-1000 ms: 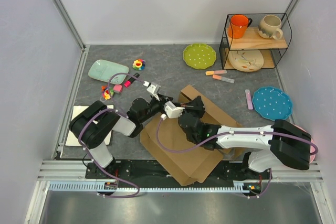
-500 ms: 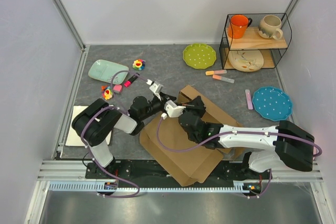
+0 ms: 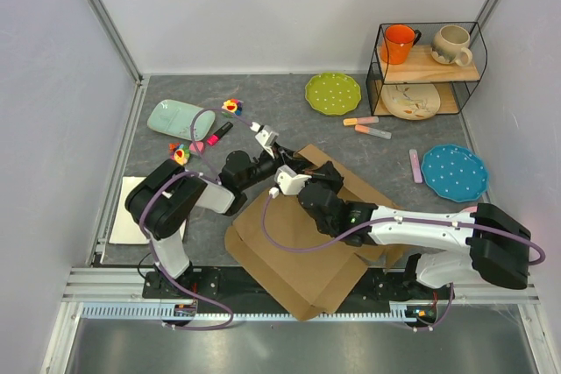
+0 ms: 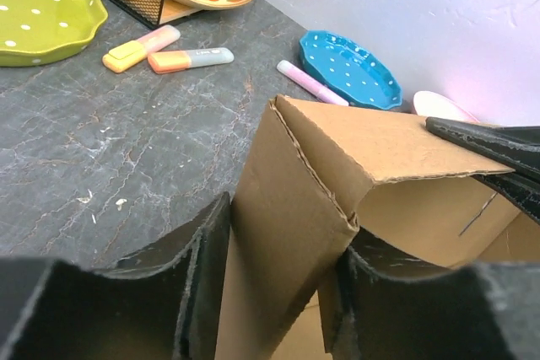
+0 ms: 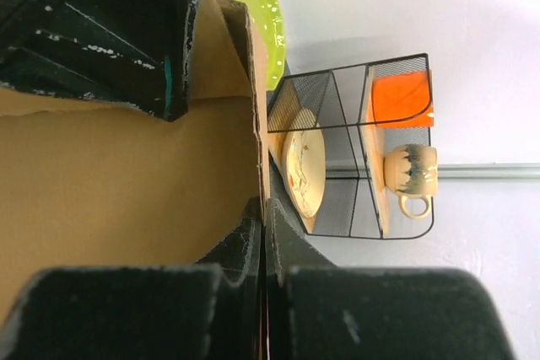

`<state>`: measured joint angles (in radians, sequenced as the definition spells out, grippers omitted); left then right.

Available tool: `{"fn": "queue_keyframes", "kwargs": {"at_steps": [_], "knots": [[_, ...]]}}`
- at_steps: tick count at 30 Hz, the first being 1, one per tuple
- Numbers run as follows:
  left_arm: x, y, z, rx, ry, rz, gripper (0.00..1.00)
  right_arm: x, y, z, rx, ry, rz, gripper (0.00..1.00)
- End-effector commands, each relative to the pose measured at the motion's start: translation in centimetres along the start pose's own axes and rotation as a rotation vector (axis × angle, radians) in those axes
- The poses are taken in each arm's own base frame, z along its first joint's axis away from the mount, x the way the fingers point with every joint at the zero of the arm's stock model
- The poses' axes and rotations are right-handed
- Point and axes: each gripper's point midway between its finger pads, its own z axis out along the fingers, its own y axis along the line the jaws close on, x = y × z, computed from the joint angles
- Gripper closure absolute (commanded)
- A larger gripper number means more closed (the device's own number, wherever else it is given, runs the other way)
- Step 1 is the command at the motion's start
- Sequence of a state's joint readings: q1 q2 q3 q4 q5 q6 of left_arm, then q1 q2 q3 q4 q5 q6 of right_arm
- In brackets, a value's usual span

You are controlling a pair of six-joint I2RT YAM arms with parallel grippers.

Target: Fold the paper box

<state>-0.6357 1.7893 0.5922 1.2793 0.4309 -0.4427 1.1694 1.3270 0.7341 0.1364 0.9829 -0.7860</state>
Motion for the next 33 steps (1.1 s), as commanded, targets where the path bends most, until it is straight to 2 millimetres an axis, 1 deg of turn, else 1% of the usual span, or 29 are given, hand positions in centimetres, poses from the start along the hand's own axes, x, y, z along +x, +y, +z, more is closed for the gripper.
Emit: {"fn": "queue_keyframes", "kwargs": {"at_steps": [1, 2, 3, 6, 11, 13, 14, 16, 17, 18, 20, 21, 22, 23, 24, 25, 27, 31, 33], "knots": [[-5.7, -2.4, 0.6, 0.12, -0.223, 0.168, 0.56, -2.0, -0.3, -0.4, -0.056, -0.073, 0.118, 1.0], [-5.7, -2.4, 0.6, 0.125, -0.222, 0.169, 0.59, -2.0, -0.5, -0.4, -0.054, -0.072, 0.12, 1.0], [-5.6, -2.5, 0.6, 0.129, -0.218, 0.169, 0.67, -2.1, -0.6, -0.4, -0.051, -0.072, 0.122, 1.0], [-5.1, -2.4, 0.5, 0.13, -0.206, 0.164, 0.76, -1.9, -1.1, -0.4, -0.039, -0.061, 0.132, 1.0], [-4.2, -2.1, 0.0, 0.112, -0.185, 0.165, 0.78, -1.6, -1.1, -0.3, -0.039, -0.051, 0.125, 1.0], [-4.0, -1.8, -0.2, 0.097, -0.181, 0.175, 0.94, -1.4, -1.0, -0.2, -0.037, -0.044, 0.12, 1.0], [-3.9, -1.8, -0.4, 0.092, -0.178, 0.176, 0.98, -1.4, -1.0, -0.2, -0.036, -0.043, 0.122, 1.0], [-3.9, -1.7, -0.6, 0.084, -0.179, 0.18, 0.98, -1.6, -1.1, -0.2, -0.026, -0.04, 0.137, 0.98], [-3.9, -1.8, -0.7, 0.082, -0.177, 0.181, 0.98, -1.6, -1.3, -0.2, -0.019, -0.039, 0.148, 0.95], [-4.4, -1.7, -0.7, 0.066, -0.189, 0.193, 0.98, -1.6, -1.5, -0.1, -0.006, -0.033, 0.162, 0.8], [-4.5, -1.0, -0.9, 0.02, -0.19, 0.203, 0.98, -2.0, -2.2, -0.3, 0.007, -0.039, 0.211, 0.63], [-5.0, -1.0, -1.0, 0.01, -0.2, 0.213, 0.98, -2.2, -2.6, -0.5, 0.01, -0.05, 0.234, 0.44], [-5.0, -0.7, -1.1, -0.007, -0.195, 0.217, 0.98, -2.5, -3.1, -0.6, 0.017, -0.058, 0.258, 0.36], [-5.2, -0.3, -1.2, -0.032, -0.198, 0.232, 0.98, -2.7, -3.3, -0.7, 0.018, -0.065, 0.285, 0.3], [-5.6, -0.3, -1.3, -0.04, -0.205, 0.243, 0.98, -3.0, -3.9, -0.9, 0.021, -0.081, 0.312, 0.12], [-5.4, -0.1, -1.4, -0.055, -0.198, 0.247, 0.98, -3.5, -4.6, -1.1, 0.023, -0.094, 0.338, 0.09], [-5.8, 0.3, -1.6, -0.081, -0.209, 0.266, 0.98, -4.1, -5.4, -1.5, 0.017, -0.122, 0.384, 0.02], [-6.3, 0.6, -1.8, -0.109, -0.221, 0.28, 0.98, -5.1, -6.9, -2.2, -0.001, -0.16, 0.445, 0.02], [-6.2, 1.4, -1.7, -0.151, -0.205, 0.278, 0.98, -5.7, -7.8, -2.7, -0.009, -0.19, 0.499, 0.02]]}}
